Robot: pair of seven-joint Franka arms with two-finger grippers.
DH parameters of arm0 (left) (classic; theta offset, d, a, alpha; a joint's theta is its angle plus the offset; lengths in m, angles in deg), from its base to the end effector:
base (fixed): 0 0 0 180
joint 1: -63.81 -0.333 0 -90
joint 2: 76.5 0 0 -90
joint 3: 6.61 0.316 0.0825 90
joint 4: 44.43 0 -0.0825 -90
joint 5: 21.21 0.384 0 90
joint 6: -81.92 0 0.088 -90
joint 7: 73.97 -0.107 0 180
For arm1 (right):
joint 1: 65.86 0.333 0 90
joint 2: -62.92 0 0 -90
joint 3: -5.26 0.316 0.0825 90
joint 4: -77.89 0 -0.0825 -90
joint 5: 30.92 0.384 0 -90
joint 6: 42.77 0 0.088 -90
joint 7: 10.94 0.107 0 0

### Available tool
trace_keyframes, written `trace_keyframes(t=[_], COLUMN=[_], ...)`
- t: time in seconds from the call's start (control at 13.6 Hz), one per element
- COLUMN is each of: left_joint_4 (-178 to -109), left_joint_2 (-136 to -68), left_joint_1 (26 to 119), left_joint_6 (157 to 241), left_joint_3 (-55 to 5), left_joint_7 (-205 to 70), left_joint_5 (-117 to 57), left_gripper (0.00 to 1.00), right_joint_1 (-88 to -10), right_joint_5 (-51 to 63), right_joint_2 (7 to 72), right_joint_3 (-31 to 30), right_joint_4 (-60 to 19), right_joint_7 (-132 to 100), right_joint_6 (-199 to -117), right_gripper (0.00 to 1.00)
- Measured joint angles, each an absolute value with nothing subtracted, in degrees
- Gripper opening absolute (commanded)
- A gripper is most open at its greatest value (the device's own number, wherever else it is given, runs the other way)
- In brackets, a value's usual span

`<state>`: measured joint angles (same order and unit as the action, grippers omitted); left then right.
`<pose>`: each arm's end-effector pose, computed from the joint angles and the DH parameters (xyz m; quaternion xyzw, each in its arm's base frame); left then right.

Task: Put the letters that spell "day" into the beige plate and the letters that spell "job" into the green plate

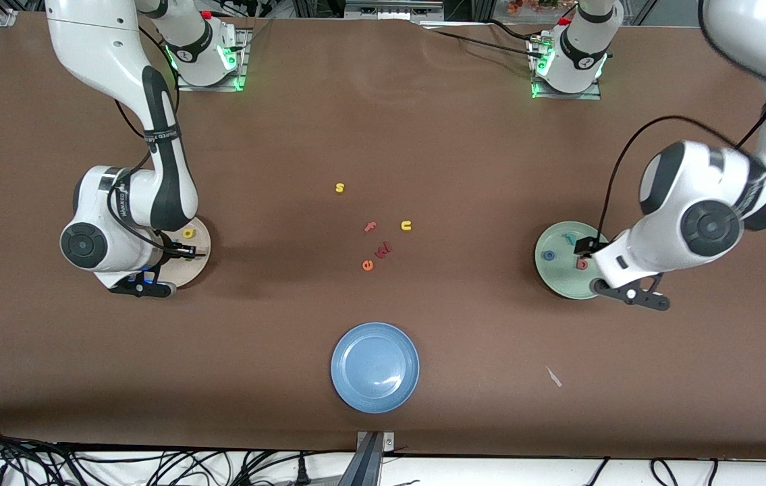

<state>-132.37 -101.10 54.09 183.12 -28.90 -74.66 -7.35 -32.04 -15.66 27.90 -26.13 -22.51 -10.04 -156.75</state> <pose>0.6518 -0.0892 0.4096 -0.9863 0.1386 0.0774 0.0442 0.6260 0.0687 0.2430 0.9892 -0.0384 -0.1336 0.0472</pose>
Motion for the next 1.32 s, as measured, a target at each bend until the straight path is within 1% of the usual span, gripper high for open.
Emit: trace_keyframes(t=[0.22,0.44,0.59,0.73,0.88,1.03,1.1,1.17,1.32], left_joint_4=[-123.60,-117.19,-115.71,-115.68,-115.83,-116.26,-116.65,-117.36,-120.59], left_joint_2=[-99.47,-98.88,-98.04,-97.89,-97.90,-97.24,-96.68,-95.93,-93.50], left_joint_1=[54.11,53.62,52.92,51.57,51.14,53.46,55.89,58.05,60.47], left_joint_6=[173.80,170.08,169.24,169.19,169.19,169.03,168.87,168.72,169.10], left_joint_3=[-30.66,-30.65,-30.41,-30.24,-29.63,-27.14,-24.84,-22.87,-20.00], left_joint_7=[-74.66,-74.66,-74.57,-74.45,-72.05,-66.00,-63.97,-63.10,-62.80], left_joint_5=[-7.35,-7.85,-11.35,-13.50,-13.61,-13.67,-13.68,-13.75,-16.02], left_gripper=[1.00,1.00,1.00,1.00,1.00,1.00,1.00,1.00,1.00], right_joint_1=[-31.29,-30.81,-29.98,-28.13,-23.96,-22.27,-23.24,-26.19,-36.13], right_joint_5=[-15.66,-15.66,-15.67,-15.82,-16.10,-18.04,-20.40,-23.18,-26.81], right_joint_2=[28.52,29.75,30.49,30.79,31.28,33.65,35.63,38.05,43.51], right_joint_3=[-26.11,-26.05,-26.05,-27.14,-30.69,-30.90,-28.70,-24.11,-11.59], right_joint_4=[-20.14,-15.40,-12.28,-10.33,-9.21,-8.94,-9.01,-9.32,-10.70], right_joint_7=[-9.04,-7.74,-5.77,-4.94,-4.64,-4.28,-3.75,-1.87,1.65], right_joint_6=[-152.25,-145.13,-139.50,-135.84,-133.97,-132.99,-132.60,-132.38,-132.34], right_gripper=[1.00,1.00,1.00,1.00,1.00,1.00,1.00,1.00,1.00])
